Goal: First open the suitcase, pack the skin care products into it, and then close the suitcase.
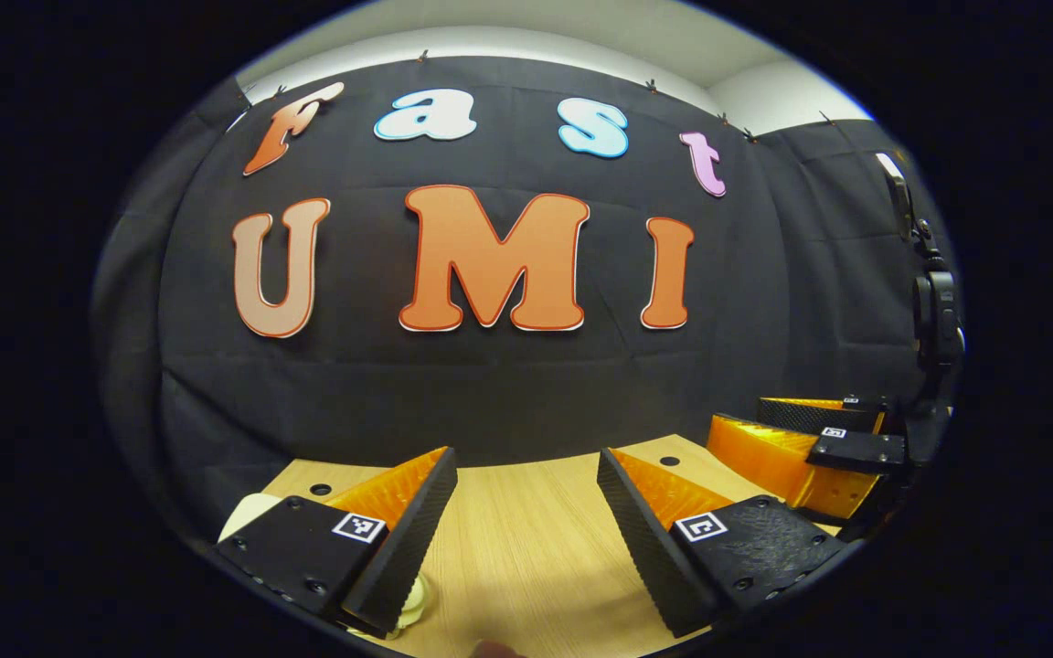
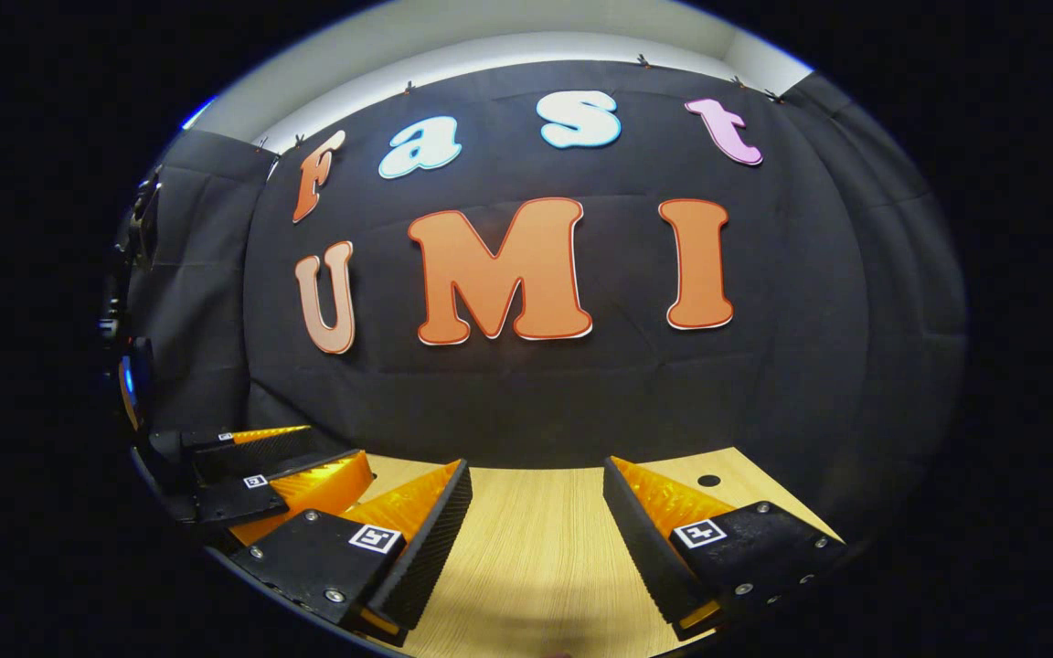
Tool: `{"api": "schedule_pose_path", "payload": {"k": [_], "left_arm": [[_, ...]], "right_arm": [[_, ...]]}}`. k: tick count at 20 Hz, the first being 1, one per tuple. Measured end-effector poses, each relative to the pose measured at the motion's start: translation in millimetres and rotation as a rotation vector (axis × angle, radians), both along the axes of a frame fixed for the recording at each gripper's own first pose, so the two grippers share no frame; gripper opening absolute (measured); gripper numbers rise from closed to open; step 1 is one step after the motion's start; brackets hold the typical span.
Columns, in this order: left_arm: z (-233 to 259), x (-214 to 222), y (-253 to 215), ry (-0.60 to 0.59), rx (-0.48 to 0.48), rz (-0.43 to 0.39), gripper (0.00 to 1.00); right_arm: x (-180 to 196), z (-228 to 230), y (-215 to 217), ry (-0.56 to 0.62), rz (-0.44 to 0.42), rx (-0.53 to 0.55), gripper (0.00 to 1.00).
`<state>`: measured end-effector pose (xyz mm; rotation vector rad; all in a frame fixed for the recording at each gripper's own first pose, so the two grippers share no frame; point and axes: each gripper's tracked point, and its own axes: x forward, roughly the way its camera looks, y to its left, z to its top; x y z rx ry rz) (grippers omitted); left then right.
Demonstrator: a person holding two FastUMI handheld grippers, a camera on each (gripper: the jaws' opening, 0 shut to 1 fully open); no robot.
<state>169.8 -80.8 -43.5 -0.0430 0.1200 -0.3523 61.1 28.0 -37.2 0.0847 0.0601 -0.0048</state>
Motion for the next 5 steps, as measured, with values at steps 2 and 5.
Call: {"api": "schedule_pose_path", "payload": {"k": [2, 5], "left_arm": [[0.1, -2.0, -2.4, -0.001, -0.017, -0.009, 0.99], [-3.6, -6.8, 7.7, -0.004, 0.009, 0.024, 0.99]], "right_arm": [[-1.1, -4.0, 4.5, 0.012, 0.018, -0.007, 0.93], [-2.0, -7.4, 11.8, 0.022, 0.038, -0.008, 0.93]]}}
